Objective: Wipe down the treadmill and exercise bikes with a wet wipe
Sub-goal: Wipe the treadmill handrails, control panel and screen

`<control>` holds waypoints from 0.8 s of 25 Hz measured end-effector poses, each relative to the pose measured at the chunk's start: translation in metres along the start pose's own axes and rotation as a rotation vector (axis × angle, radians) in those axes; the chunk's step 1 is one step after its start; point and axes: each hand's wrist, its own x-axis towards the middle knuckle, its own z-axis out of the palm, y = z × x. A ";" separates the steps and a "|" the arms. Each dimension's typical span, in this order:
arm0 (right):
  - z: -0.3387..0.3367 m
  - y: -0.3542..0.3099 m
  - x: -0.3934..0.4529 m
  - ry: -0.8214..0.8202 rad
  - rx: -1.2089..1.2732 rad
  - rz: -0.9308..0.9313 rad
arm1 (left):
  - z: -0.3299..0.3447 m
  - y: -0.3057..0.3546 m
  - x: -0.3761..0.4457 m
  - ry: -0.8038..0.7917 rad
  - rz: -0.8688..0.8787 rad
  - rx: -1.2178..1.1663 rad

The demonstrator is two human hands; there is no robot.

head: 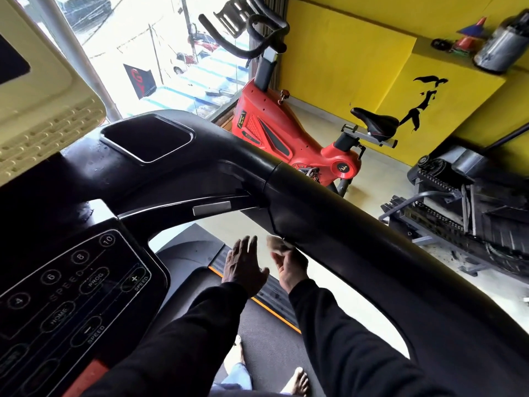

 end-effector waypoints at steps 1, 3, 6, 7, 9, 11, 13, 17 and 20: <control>0.000 0.004 0.001 0.021 0.011 -0.015 | 0.000 0.000 0.001 -0.001 0.010 -0.004; -0.003 0.011 -0.001 0.008 -0.064 -0.014 | 0.001 -0.002 0.003 0.008 0.031 -0.029; -0.007 0.008 0.005 0.015 -0.170 -0.004 | -0.002 0.000 0.008 0.037 0.055 -0.025; -0.008 0.005 0.005 0.019 -0.182 -0.009 | -0.002 0.000 0.010 0.048 0.059 -0.039; -0.009 -0.002 0.004 0.032 -0.214 -0.021 | -0.003 0.005 0.010 0.081 0.081 -0.045; -0.014 -0.005 0.004 0.060 -0.281 -0.036 | -0.005 0.011 0.010 0.120 0.113 -0.068; -0.020 -0.006 0.004 0.059 -0.369 -0.101 | -0.006 0.017 0.010 0.136 0.134 -0.101; -0.015 -0.019 -0.015 -0.023 -0.569 -0.383 | -0.010 0.018 0.002 0.186 0.107 -0.158; 0.004 -0.032 -0.028 -0.072 -0.673 -0.624 | -0.021 0.018 -0.008 0.258 0.057 -0.174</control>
